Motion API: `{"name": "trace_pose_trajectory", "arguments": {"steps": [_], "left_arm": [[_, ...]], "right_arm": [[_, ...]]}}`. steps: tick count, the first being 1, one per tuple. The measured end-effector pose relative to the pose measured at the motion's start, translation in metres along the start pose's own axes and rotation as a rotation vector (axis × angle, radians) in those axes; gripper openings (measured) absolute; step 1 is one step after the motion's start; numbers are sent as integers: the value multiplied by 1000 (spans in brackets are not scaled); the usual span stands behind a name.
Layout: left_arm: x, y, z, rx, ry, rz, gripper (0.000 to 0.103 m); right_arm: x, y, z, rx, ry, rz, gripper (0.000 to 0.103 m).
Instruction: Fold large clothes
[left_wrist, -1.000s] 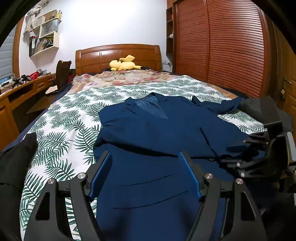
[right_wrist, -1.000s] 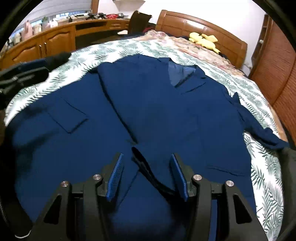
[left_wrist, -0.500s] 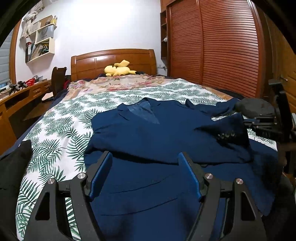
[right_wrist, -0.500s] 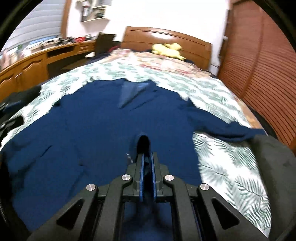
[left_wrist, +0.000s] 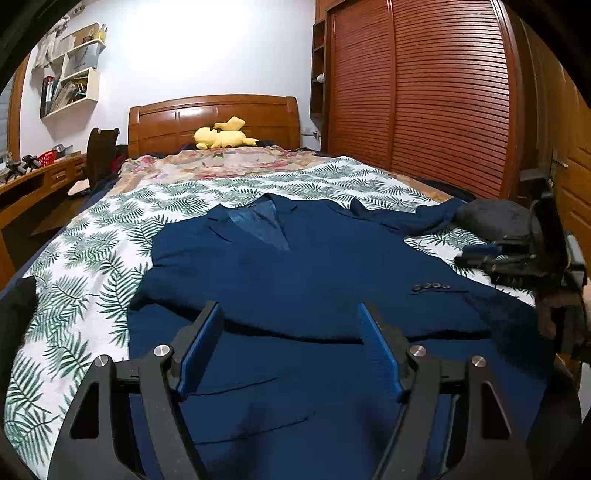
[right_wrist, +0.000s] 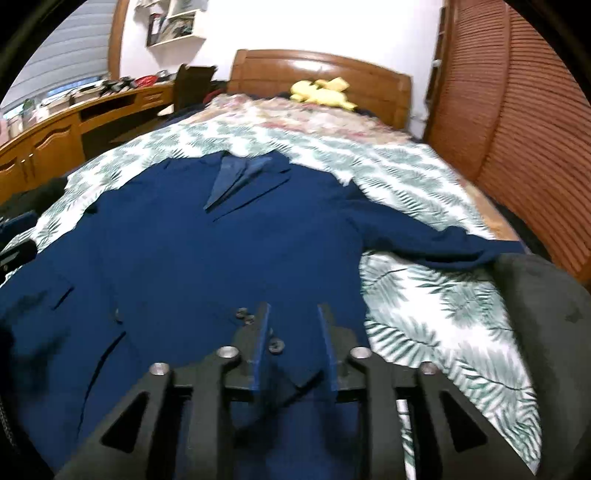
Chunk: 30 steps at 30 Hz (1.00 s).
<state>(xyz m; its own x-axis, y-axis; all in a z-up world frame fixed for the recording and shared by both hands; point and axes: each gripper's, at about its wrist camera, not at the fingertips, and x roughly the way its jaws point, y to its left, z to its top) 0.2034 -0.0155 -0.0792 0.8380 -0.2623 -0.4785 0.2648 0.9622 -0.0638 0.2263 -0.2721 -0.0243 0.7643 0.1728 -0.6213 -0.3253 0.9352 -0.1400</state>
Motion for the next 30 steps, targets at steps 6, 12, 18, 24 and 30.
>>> {"name": "trace_pose_trajectory", "arguments": {"steps": [6,12,18,24,30], "left_arm": [[5,-4,0,-10,-2,19,76],[11,-7,-1,3,14,32,76],[13,-7,-2,-2,26,34,76],[20,-10,-1,8,36,36,76],[24,-11,-2,16,49,38,76]], "right_arm": [[39,-3,-7,-22,115,61,38],[48,-8,-6,-1,112,86,38],[20,-24,2,52,56,137,38],[4,-65,18,42,-1,68,48],[25,-116,26,82,45,-26,55]]}}
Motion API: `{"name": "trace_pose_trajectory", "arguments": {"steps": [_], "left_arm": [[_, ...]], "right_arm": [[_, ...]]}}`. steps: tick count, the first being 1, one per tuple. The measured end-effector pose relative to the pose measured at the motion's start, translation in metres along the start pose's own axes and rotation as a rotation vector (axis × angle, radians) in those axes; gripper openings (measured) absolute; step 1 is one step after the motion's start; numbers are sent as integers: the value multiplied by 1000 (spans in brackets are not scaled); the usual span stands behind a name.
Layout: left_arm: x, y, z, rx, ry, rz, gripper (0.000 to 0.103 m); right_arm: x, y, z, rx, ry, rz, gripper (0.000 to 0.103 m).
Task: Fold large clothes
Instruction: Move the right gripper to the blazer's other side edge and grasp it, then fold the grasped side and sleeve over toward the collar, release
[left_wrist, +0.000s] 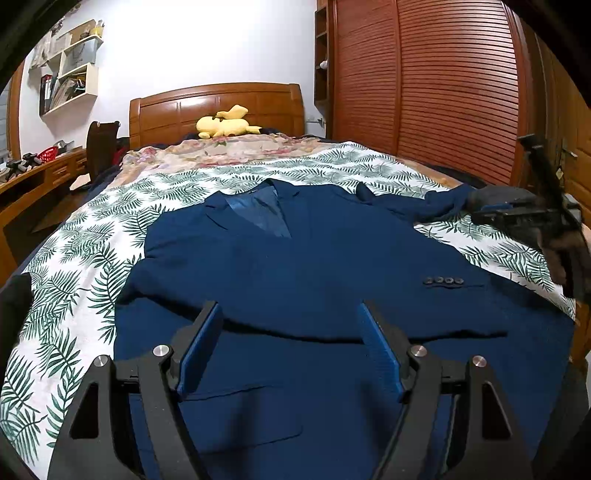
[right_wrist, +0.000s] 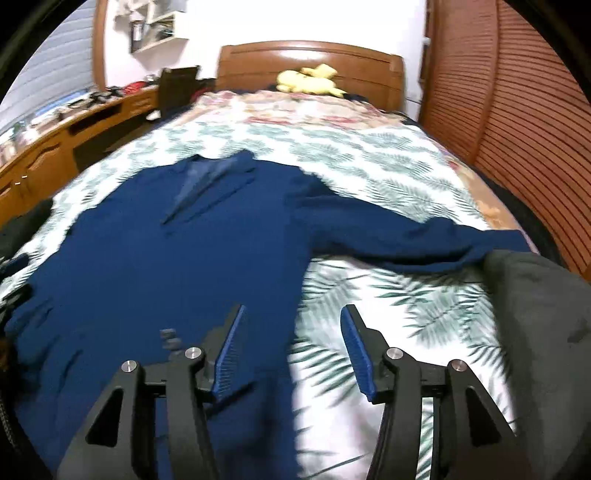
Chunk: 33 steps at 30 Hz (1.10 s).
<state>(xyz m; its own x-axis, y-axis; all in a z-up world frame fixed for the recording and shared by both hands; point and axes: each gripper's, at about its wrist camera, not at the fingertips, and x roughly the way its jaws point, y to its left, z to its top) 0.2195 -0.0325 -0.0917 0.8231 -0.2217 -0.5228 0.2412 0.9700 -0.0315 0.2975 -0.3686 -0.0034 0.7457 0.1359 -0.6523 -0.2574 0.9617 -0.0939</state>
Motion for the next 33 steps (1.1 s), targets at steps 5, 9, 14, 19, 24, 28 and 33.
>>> {"name": "trace_pose_trajectory", "arguments": {"steps": [5,9,14,19,24,28,33], "left_arm": [[2,-1,-1,1,7,3,76],[3,-1,-2,3,12,1,76],[6,-1,-2,6,24,-3,76],[9,-1,-2,4,38,-7,76],[12,0,-3,-2,51,-14,76],[11,0,-3,-4,53,-15,76],[16,-1,-5,5,71,-8,76]], "right_arm": [[35,-43,8,35,59,-85,55],[62,-66,16,46,99,-145,55],[101,-76,31,18,170,-200,55],[138,-72,47,-41,218,-254,55],[165,-78,56,-27,259,-269,55],[179,-90,64,10,257,-309,54],[167,-100,70,123,145,-272,2]]}}
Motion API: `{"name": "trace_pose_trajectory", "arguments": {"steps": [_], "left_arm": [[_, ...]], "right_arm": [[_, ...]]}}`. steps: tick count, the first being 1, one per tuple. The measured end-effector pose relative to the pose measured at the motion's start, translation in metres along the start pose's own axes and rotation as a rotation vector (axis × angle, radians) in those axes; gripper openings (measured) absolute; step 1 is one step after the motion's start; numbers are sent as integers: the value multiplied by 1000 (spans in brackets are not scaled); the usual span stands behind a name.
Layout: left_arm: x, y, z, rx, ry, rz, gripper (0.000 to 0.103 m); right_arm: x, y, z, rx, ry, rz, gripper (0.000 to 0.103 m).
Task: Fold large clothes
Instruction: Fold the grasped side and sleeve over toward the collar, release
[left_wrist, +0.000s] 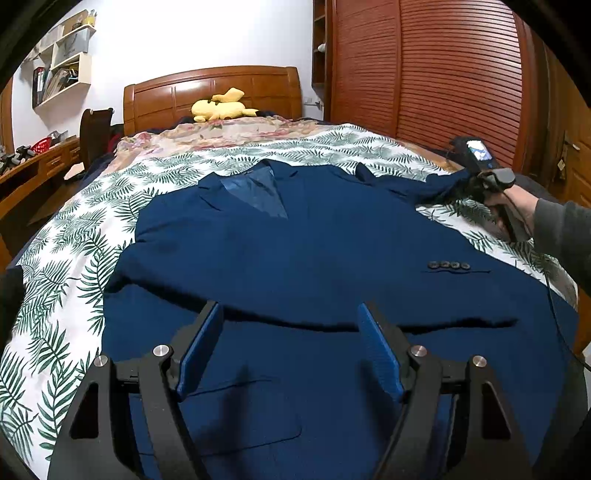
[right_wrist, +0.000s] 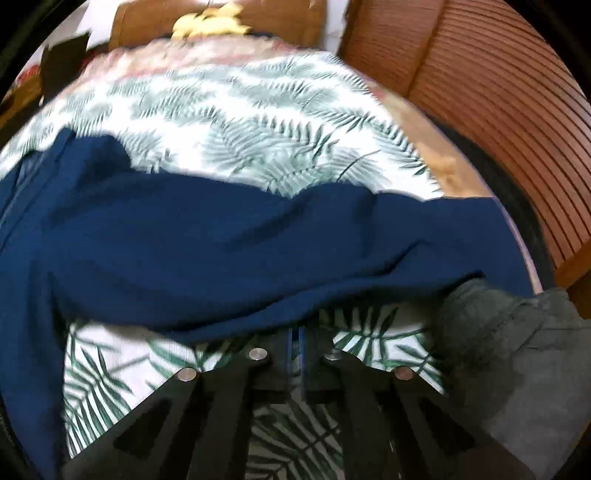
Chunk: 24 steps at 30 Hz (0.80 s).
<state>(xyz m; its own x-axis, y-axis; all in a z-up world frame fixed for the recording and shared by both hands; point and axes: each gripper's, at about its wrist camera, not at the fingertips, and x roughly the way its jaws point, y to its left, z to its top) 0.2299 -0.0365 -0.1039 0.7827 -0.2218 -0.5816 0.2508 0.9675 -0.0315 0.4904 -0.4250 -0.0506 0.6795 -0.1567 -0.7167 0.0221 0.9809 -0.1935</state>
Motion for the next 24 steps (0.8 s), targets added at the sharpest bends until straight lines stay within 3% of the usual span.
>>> {"name": "trace_pose_trajectory", "arguments": {"steps": [5,9,12,15,17,24], "left_arm": [[-1,0,-1,4,-5,-1,76],[-2,-2,-2,14,-8,3,76],[-2,-3,-1,13,-10,5,76],[-1,-3,-1,10,-11,4,76],[-1,-3,-1,10,-8,5,76],[-4,-5,-2,19,-19,11,76]], "right_arm": [[-57,13,11,10,-176,32,2],[-112,34,18,-27,-309,142,2],[-147,58,16,-76,-358,229,2],[-166,85,5,-133,-354,301,2],[-165,101,-10,-152,-306,358,2],[-139,128,-65,-184,-149,391,2]]}}
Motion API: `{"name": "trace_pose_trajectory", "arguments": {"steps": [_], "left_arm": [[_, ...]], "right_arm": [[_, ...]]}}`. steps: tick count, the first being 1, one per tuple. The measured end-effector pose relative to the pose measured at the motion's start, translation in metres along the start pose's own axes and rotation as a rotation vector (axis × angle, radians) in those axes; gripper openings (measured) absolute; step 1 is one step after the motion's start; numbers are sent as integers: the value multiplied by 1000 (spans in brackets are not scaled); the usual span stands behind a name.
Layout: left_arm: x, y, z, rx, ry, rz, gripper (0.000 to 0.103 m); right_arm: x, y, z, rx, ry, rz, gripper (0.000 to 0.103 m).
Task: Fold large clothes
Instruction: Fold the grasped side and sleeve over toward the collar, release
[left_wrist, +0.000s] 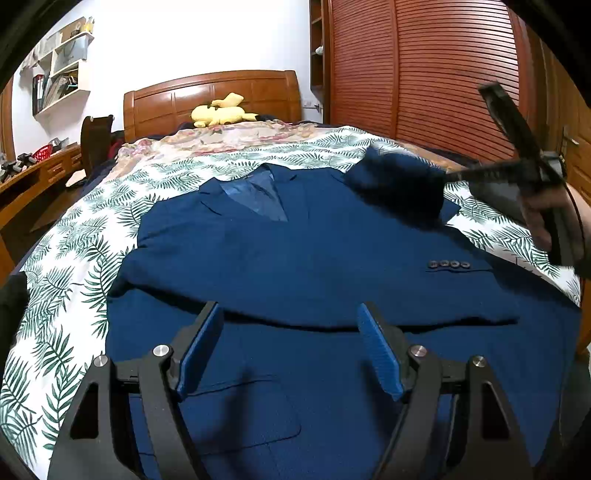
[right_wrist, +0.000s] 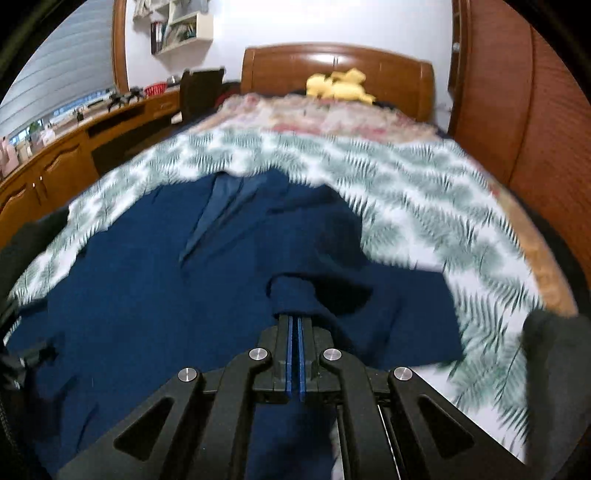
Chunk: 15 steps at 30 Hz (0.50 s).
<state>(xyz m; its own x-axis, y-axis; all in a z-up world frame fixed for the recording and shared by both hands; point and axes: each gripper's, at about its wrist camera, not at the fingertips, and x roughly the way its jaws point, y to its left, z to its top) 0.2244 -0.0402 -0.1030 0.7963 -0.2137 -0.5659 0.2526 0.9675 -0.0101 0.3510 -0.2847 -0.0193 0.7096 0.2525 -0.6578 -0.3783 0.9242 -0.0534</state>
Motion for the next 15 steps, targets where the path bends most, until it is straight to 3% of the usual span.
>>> {"name": "trace_pose_trajectory", "arguments": {"steps": [15], "left_arm": [[-6,-8,1,35,-22,1,76]], "right_arm": [[-44,-18,-20,35,-9,-115,11]]}}
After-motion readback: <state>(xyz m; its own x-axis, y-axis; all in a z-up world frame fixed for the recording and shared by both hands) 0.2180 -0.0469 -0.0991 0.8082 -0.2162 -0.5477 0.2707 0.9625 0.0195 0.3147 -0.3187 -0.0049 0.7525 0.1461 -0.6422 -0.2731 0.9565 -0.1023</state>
